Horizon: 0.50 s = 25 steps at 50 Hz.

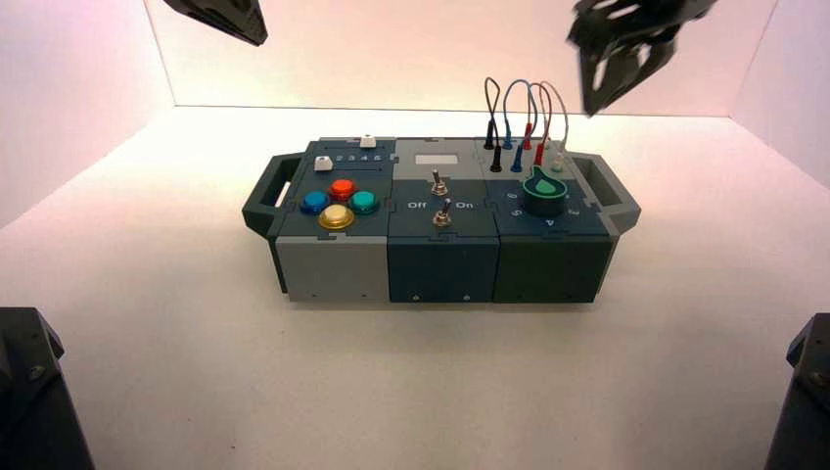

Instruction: Insert the white wire.

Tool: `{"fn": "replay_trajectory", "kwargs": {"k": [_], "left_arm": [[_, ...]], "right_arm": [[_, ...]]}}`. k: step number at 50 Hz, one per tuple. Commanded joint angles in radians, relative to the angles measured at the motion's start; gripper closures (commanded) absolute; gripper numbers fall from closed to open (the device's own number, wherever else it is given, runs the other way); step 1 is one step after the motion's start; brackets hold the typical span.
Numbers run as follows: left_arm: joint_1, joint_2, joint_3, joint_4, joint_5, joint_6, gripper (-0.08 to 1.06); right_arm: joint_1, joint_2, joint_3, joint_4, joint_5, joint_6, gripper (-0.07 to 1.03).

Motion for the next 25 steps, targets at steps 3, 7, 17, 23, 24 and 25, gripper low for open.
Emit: {"fn": "replay_trajectory", "kwargs": {"k": [3,7,17,23,24,25], "left_arm": [[0.002,-0.017,0.0,0.003,-0.055,0.012,1.01],[0.002,-0.017,0.008,0.006,-0.08,0.015,1.01],[0.002,-0.017,0.014,0.009,-0.109,0.041,1.01],[0.002,-0.015,0.015,0.009,-0.115,0.044,1.01],[0.002,-0.015,0.015,0.009,-0.115,0.044,1.01],[0.002,-0.015,0.017,0.009,-0.115,0.044,1.01]], "right_arm": [[-0.032,-0.087,0.008,0.002,-0.058,0.025,0.66],[-0.032,-0.114,0.023,0.002,-0.086,0.032,0.66],[-0.032,-0.129,0.037,0.003,-0.117,0.037,0.66],[-0.032,-0.127,0.04,0.003,-0.117,0.037,0.67],[-0.032,-0.127,0.038,0.003,-0.117,0.037,0.67],[-0.032,-0.127,0.038,0.003,-0.118,0.037,0.68]]}}
